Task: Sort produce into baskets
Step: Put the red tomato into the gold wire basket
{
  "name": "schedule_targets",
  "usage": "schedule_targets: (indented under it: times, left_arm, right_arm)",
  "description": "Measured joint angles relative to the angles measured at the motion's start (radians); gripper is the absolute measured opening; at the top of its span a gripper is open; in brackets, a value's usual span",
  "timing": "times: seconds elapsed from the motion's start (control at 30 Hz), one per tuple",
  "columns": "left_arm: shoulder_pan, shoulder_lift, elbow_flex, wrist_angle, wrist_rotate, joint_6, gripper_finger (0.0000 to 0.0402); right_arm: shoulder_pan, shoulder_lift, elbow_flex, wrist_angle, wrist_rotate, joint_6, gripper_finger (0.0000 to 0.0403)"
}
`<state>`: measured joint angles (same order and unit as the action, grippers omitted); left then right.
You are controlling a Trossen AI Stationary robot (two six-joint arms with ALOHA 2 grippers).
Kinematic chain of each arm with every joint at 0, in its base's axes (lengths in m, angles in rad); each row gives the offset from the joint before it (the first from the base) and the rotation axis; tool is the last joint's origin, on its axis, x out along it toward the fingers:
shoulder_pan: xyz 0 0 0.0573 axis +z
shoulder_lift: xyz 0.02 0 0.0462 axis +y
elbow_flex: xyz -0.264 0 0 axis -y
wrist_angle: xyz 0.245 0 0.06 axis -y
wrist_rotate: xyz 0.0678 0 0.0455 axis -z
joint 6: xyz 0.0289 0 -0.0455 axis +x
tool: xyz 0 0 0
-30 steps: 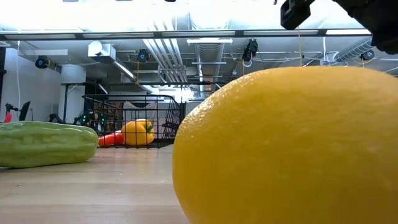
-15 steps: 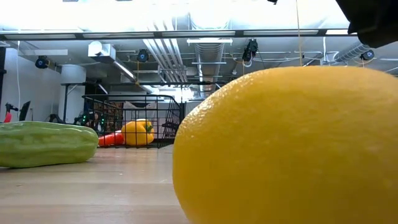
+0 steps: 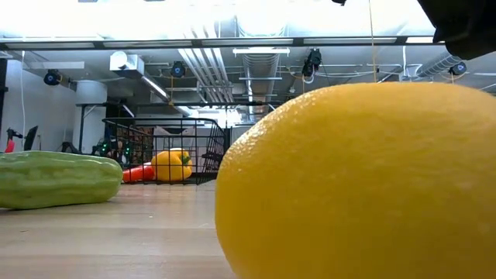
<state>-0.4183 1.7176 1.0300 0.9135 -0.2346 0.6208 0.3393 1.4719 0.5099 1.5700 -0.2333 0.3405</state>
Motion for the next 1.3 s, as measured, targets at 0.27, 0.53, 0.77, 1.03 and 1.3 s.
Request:
schedule_targets:
  times: [0.27, 0.53, 0.77, 1.03, 1.3]
  left_arm:
    - [0.001, 0.000, -0.006, 0.000, 0.066, 0.056, 0.0285]
    - [0.019, 0.086, 0.064, 0.044, 0.065, 0.118, 0.0285]
    - [0.018, 0.181, 0.154, 0.107, 0.062, 0.180, 0.0285]
    - [0.020, 0.214, 0.191, 0.116, 0.066, 0.180, 0.0286]
    - [0.020, 0.214, 0.194, 0.135, -0.008, 0.172, 0.0308]
  right_arm:
    - [-0.006, 0.002, 0.004, 0.000, -0.002, 0.008, 0.0292]
    - [-0.005, 0.002, 0.004, -0.001, -0.014, 0.008, 0.0292]
    - [-0.003, 0.001, 0.003, 0.006, -0.050, 0.012, 0.0292]
    - [-0.002, -0.001, 0.005, 0.007, -0.057, 0.031, 0.0292]
    - [-0.003, -0.001, 0.020, 0.006, -0.026, 0.038, 0.0292]
